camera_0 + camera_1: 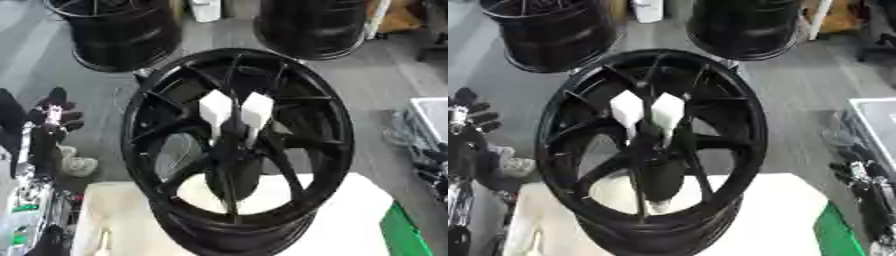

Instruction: Pull the pin out of the wheel hub.

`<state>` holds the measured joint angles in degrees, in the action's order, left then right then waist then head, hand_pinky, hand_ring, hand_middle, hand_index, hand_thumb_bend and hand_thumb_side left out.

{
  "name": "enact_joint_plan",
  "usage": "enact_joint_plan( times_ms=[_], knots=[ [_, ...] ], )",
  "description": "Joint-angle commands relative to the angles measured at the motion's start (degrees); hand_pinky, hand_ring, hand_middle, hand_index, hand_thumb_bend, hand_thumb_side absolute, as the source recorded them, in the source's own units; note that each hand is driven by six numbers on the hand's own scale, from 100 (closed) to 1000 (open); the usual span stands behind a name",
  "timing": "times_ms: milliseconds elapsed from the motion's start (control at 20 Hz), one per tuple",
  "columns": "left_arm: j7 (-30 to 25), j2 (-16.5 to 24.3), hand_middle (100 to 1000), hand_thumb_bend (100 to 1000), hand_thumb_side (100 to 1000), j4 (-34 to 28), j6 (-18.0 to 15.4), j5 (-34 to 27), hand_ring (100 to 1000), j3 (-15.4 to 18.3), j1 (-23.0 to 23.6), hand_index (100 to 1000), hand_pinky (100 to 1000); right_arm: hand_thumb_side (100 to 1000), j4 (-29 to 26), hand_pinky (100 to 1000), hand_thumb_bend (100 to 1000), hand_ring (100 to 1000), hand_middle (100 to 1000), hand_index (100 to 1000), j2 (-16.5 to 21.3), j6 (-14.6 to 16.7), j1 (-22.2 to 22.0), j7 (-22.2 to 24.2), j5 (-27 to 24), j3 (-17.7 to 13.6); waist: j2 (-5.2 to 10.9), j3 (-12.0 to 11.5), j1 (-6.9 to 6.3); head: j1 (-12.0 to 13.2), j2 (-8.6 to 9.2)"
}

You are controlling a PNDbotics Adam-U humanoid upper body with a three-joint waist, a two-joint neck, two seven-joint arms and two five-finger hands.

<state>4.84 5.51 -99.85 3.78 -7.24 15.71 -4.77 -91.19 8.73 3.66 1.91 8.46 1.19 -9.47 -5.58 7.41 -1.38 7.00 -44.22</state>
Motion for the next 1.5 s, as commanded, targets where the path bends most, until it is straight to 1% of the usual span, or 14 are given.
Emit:
enact_joint_plan(
  times_ms=[50,250,400,600,750,800,850,950,1000,1100,1150,1250,1350,1500],
  knots=[
    [-0.06,1.04,619,606,607,-1.70,-0.26,-0.18,631,-0.12,-0.65,789,669,794,-1.27,871,100,812,878,1000,0.29,0.12,0.23,-0.11,-0.21,-0.02,0.61,0.17,0.03,-0.01,0.11],
    [-0.23,2.97,620,604,595,-2.36,-0.43,-0.46,631,-0.37,-0.87,789,670,794,-1.24,870,100,813,878,1000,0.26,0.09,0.25,-0.09,-0.20,0.00,0.63,0.44,-0.05,-0.04,0.11],
    [-0.59,8.10,621,607,565,-3.56,-1.17,-1.03,633,-0.68,-1.87,790,671,796,-1.19,871,100,812,878,1000,0.40,0.05,0.15,-0.13,-0.15,-0.06,0.87,0.57,-0.34,0.00,0.11],
    [-3.22,23.14,643,582,448,-5.43,-3.41,-0.68,654,-3.24,-5.64,800,688,794,-1.12,870,100,813,878,1000,0.78,0.00,0.09,-0.10,0.05,-0.02,1.27,1.15,-0.90,-0.57,0.11],
    [-9.10,36.93,666,572,363,-6.12,-6.08,1.21,677,-7.59,-10.35,809,713,796,-1.03,870,100,813,878,1000,1.22,-0.04,-0.04,-0.05,0.24,0.05,1.48,1.61,-1.38,-0.84,0.11],
    [-12.25,41.45,678,569,315,-6.12,-7.10,1.91,687,-9.73,-12.20,814,730,796,-1.00,870,100,813,878,1000,1.36,-0.04,-0.06,0.04,0.30,0.16,1.57,1.84,-1.54,-0.78,0.11],
    [-16.22,45.67,684,578,301,-6.11,-8.26,2.80,693,-12.10,-14.19,817,739,795,-0.96,870,100,813,878,1000,1.47,-0.04,-0.07,0.14,0.37,0.26,1.65,2.06,-1.65,-0.76,0.11],
    [-24.77,51.92,703,572,223,-6.15,-10.52,4.58,710,-16.72,-18.13,822,760,795,-0.91,870,100,813,878,1000,1.70,-0.02,-0.10,0.31,0.46,0.40,1.80,2.43,-1.87,-0.72,0.11],
    [-29.61,53.99,708,562,191,-6.26,-11.62,5.55,717,-19.07,-20.14,822,766,795,-0.88,870,100,813,878,1000,1.81,-0.01,-0.12,0.35,0.50,0.44,1.88,2.56,-2.00,-0.68,0.11],
    [-39.98,55.92,718,568,175,-6.56,-13.58,8.21,728,-23.38,-24.26,825,777,798,-0.81,870,100,813,878,1000,2.01,-0.03,-0.23,0.42,0.55,0.50,2.06,2.73,-2.26,-0.69,0.11],
    [-45.17,55.83,706,553,146,-6.86,-14.57,9.41,717,-25.74,-26.70,813,778,798,-0.76,870,100,813,878,1000,2.15,-0.05,-0.30,0.51,0.59,0.60,2.15,2.78,-2.39,-0.77,0.11],
    [-52.82,54.40,700,544,143,-6.74,-15.74,10.35,717,-29.58,-31.16,806,779,799,-0.69,870,100,813,878,1000,2.29,-0.06,-0.43,0.65,0.62,0.71,2.34,2.73,-2.57,-0.87,0.11],
    [-55.85,52.66,696,519,111,-5.89,-16.37,11.08,718,-34.03,-34.80,800,779,798,-0.67,871,100,813,878,1000,2.39,-0.05,-0.52,0.75,0.66,0.76,2.57,2.81,-2.77,-0.84,0.11],
    [-56.69,49.84,692,507,102,-3.34,-17.39,13.21,717,-39.79,-38.58,797,777,799,-0.67,871,100,813,878,1000,2.46,-0.06,-0.61,0.73,0.70,0.73,2.80,2.82,-2.92,-0.92,0.11]
  ],
)
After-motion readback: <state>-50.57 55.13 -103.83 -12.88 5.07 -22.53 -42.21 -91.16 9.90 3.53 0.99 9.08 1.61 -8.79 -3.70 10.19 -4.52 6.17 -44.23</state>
